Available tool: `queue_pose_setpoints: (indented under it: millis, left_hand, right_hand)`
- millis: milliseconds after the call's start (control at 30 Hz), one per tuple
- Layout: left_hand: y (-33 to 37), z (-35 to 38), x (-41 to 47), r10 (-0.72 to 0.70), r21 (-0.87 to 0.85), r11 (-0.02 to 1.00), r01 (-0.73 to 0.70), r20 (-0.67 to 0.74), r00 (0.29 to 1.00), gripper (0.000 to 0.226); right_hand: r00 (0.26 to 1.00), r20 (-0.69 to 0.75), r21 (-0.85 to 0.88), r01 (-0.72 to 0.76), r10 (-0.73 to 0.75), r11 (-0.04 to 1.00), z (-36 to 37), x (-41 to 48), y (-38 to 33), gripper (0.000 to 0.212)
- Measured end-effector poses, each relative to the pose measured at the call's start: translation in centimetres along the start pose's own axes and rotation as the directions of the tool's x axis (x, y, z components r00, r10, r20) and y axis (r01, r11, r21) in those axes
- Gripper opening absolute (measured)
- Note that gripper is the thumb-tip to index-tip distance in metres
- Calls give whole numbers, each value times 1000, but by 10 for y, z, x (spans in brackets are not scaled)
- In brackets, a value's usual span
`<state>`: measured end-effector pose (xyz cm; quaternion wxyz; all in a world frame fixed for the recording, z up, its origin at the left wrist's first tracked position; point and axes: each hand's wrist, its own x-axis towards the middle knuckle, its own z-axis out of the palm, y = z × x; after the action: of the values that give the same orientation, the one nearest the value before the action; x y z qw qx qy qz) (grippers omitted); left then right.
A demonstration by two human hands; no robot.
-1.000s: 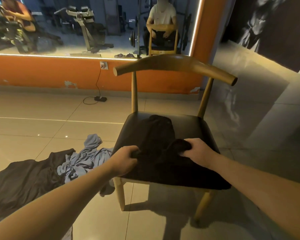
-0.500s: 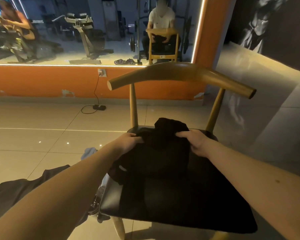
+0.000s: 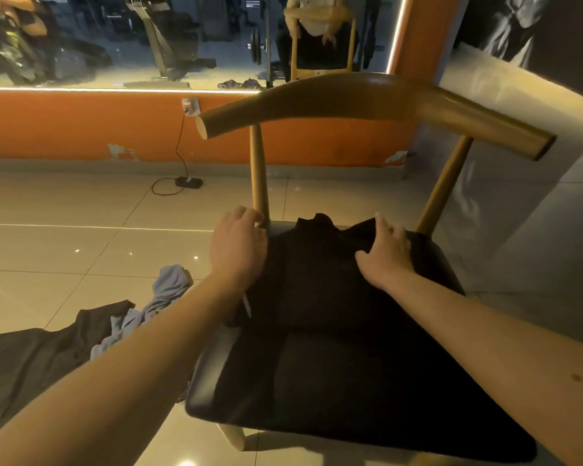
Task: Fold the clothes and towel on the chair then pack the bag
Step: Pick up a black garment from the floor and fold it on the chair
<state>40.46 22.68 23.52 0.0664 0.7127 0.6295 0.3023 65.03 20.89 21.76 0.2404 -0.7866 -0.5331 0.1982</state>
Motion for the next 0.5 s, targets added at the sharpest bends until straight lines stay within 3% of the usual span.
queue_pose_setpoints:
  millis: [33, 100, 167, 233, 367, 500]
  left_hand:
    - [7, 0, -9, 91, -11, 996, -91, 18, 996, 26]
    - [22, 6, -27, 182, -23, 983, -181, 187, 965, 39]
    - [28, 20, -38, 162, 7, 985, -175, 342, 926, 55]
    - [24, 35, -40, 123, 32, 988, -152, 434, 893, 63]
    - [1, 60, -39, 70, 85, 988, -132, 517, 853, 64]
    - [-12, 72, -48, 96, 94, 983, -158, 472, 877, 64]
  right_hand:
    - [999, -11, -65, 40, -41, 997, 5, -1, -1, 81]
    - [983, 13, -159, 184, -184, 970, 13, -3, -4, 73]
    - [944, 114, -229, 328, -309, 917, 23, -3, -3, 69]
    - [915, 211, -273, 393, -344, 878, 32, -1, 3, 65]
    - [901, 297, -346, 409, -315, 844, 42, 1, 15, 62]
    - [916, 230, -370, 396, -330, 841, 56, -3, 21, 60]
